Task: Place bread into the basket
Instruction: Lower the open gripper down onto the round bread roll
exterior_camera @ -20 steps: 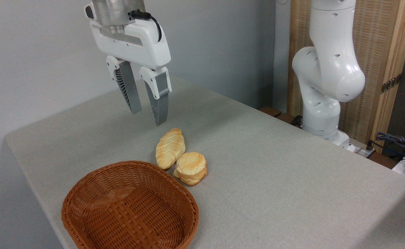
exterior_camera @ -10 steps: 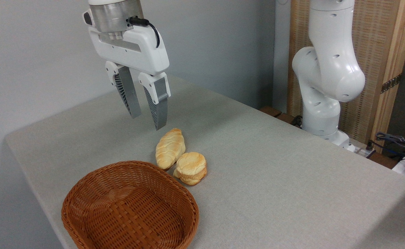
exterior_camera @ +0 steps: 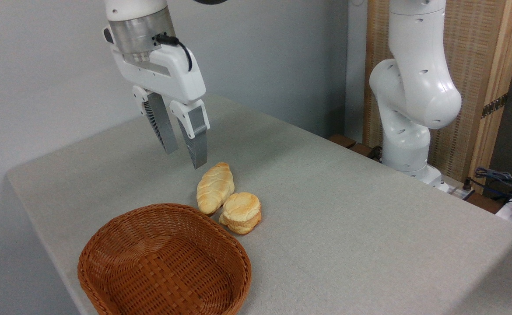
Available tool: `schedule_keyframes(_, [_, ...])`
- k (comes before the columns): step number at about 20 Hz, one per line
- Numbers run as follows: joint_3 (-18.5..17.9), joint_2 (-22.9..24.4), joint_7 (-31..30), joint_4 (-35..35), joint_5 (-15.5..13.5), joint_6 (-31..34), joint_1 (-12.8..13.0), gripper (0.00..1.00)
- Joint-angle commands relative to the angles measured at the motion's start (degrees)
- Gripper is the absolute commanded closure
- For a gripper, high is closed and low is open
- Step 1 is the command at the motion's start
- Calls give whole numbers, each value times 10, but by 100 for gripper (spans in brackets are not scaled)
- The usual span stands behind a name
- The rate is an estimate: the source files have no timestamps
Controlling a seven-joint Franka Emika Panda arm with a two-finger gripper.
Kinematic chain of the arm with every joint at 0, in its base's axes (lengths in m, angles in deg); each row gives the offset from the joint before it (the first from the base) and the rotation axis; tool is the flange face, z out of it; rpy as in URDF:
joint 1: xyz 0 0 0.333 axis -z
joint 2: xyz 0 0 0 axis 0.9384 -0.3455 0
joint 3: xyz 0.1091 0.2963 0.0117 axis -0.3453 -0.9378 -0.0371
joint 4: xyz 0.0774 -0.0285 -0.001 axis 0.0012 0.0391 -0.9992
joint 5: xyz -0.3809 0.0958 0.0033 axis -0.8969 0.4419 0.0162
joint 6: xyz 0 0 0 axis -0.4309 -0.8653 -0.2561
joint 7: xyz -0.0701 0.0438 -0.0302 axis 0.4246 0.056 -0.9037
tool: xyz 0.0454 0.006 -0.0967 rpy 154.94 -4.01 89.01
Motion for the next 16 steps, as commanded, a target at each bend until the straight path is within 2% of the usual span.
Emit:
schedule_keyframes(1, [1, 9, -10, 42, -5, -12, 3, 0])
schedule_keyframes(4, [10, 47, -10, 126, -4, -73, 8, 0])
schedule_keyframes(7, [14, 65, 0, 179, 0, -84, 8, 0])
schedule_keyframes(12, [8, 71, 113, 244, 3, -93, 2, 0])
schedule_keyframes(16, [5, 69, 159, 263, 4, -127, -7, 0])
